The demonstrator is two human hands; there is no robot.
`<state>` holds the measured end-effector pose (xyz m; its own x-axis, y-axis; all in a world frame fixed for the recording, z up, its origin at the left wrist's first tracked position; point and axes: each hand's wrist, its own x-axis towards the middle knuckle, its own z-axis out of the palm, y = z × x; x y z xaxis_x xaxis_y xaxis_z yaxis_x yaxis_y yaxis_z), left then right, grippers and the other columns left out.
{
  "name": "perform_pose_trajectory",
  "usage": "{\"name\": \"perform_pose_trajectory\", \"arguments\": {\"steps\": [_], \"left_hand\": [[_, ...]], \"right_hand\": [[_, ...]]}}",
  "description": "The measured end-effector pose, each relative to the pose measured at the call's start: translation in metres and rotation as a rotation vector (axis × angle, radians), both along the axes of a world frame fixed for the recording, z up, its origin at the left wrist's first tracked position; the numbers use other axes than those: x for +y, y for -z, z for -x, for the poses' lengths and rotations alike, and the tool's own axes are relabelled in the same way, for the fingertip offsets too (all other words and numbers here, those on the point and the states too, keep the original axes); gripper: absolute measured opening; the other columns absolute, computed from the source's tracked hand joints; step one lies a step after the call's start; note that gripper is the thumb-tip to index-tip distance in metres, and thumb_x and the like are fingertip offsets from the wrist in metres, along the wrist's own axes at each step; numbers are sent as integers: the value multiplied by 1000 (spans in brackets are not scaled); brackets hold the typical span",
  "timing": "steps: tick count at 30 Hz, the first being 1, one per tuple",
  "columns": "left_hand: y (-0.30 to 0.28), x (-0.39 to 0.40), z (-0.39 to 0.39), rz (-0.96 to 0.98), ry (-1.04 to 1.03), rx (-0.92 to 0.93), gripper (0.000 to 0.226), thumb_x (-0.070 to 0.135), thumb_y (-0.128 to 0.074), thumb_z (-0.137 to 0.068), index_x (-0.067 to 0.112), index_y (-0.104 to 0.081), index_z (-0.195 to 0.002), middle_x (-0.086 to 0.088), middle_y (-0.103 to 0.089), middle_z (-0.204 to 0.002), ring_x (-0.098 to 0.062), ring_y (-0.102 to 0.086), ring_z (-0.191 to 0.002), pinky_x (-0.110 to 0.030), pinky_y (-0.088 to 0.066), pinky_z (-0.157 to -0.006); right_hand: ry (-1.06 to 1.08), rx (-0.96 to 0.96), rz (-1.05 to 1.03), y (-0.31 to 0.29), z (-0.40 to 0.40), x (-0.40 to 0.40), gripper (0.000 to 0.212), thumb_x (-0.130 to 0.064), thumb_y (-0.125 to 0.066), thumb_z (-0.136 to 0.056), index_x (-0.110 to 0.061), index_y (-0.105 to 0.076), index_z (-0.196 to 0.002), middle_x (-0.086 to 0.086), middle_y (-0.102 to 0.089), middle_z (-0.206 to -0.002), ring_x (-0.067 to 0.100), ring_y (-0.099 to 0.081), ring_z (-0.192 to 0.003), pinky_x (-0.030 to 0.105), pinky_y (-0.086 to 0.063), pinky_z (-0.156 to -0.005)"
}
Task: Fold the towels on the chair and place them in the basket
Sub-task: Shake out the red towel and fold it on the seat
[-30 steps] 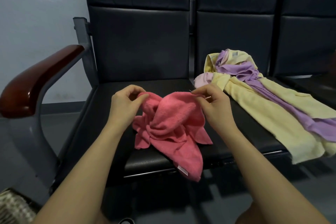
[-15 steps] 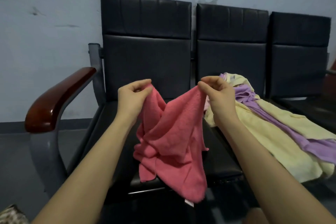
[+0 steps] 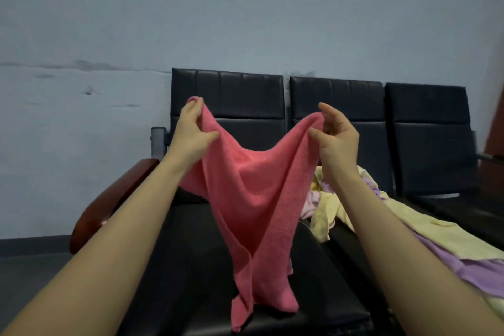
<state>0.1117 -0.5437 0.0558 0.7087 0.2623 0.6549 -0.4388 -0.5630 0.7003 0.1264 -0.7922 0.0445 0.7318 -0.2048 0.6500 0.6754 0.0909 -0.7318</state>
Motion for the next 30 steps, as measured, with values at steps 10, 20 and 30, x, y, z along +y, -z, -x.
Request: {"name": "perform_pose_trajectory", "arguments": {"steps": [10,20,30], "left_hand": [[27,10,11,-264,-157,-44,37,6,-59,-91,11,-60,-128,-7,-63,-111,-20,-57,-105,-15,-36,-89],[40,-33,11,-19,94,-62,17,12,-74,-80,21,-62,-89,8,-66,-85,0,-63,-80,-12,-50,-74],[37,-65,-7,117,258,59,10,9,-71,-82,14,-73,-90,5,-71,-85,3,-65,-77,-9,-49,-69]], "right_hand": [[205,113,224,35,-16,-11,17,-10,-62,-91,-24,-73,-90,-7,-67,-80,6,-62,-78,12,-50,-71],[-47,163,233,59,-5,10,15,-9,-65,-88,-22,-72,-87,-3,-68,-76,3,-61,-71,18,-48,-65],[-145,83,220,71,0,49,21,-7,-71,-84,-20,-64,-99,3,-68,-92,14,-65,-86,27,-55,-77]]}}
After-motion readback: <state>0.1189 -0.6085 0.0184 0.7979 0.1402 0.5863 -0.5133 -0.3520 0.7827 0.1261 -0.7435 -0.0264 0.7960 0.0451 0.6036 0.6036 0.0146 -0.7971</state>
